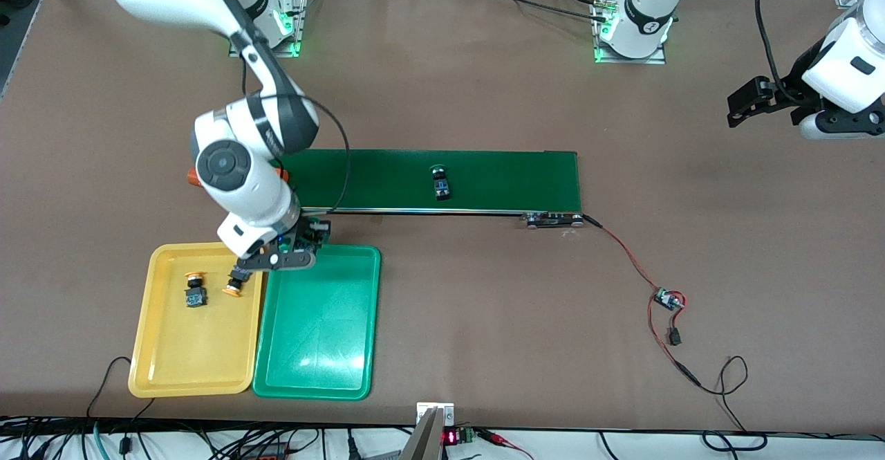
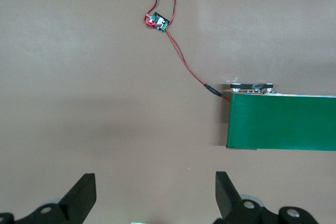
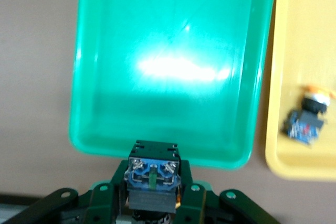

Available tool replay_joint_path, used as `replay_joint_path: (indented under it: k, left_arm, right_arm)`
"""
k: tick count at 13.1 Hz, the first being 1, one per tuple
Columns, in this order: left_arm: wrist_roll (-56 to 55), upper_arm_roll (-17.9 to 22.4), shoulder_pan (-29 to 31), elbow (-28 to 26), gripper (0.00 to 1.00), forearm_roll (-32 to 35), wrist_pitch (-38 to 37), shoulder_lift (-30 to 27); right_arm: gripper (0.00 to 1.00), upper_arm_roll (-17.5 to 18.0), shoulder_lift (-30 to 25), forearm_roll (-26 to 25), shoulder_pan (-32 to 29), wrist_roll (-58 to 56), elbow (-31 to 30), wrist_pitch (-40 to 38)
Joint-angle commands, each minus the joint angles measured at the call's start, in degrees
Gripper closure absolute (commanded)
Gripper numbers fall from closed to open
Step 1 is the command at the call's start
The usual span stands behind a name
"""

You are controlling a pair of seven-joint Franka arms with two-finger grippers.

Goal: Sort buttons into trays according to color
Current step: 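Carry the button into the green tray and open the right gripper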

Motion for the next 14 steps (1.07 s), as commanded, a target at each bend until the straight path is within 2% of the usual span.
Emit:
replay_joint_path:
  k: [1,5,7,8,9,10,13,14]
  left_arm:
    - [1.40,-0.20,0.09,1.62,0.00,0.74,-2.02,0.45]
    - [1.49,-0.12,0.09,1.62,0.00,0.65,-2.20,0.45]
    - [1.40,-0.12,0.00,1.62,0.00,0.65,-2.20,0.45]
    - [1.40,-0.20,0.00,1.62,0.00,0.65,-2.20,0.36]
    - [1.40,-0.12,0.00,1.62,0.00,0.65,-2.20,0.45]
    - [1.40,-0.12,0.00,1.62,0.00,0.56,-2.20,0.45]
    - [1.40,-0.12,0.09,1.62,0.00,0.56,-2.64,0.45]
    - [1.40,-0.12,0.26,1.62,0.00,0.56,-2.64,0.45]
  right_arm:
    - [0.88,-0.86,4.05,-0.16,0.00,-3.96,2.62,4.43]
    - [0.86,-1.65,6.25,-0.69,-0.62,-3.71,2.53,4.53]
    - [0.80,-1.74,6.52,-0.60,-0.71,-3.71,2.53,4.70]
    - [0.71,-1.83,6.52,-0.60,-0.62,-3.62,2.53,4.70]
    - [0.51,-1.83,6.52,-0.51,-0.53,-3.27,2.53,4.70]
    - [0.39,-1.83,6.52,-0.51,-0.53,-3.27,2.53,4.70]
    - [0.24,-2.44,6.26,-0.60,-0.53,-3.88,2.36,4.70]
    - [0.23,-2.44,6.08,-0.60,-0.36,-3.80,2.27,4.62]
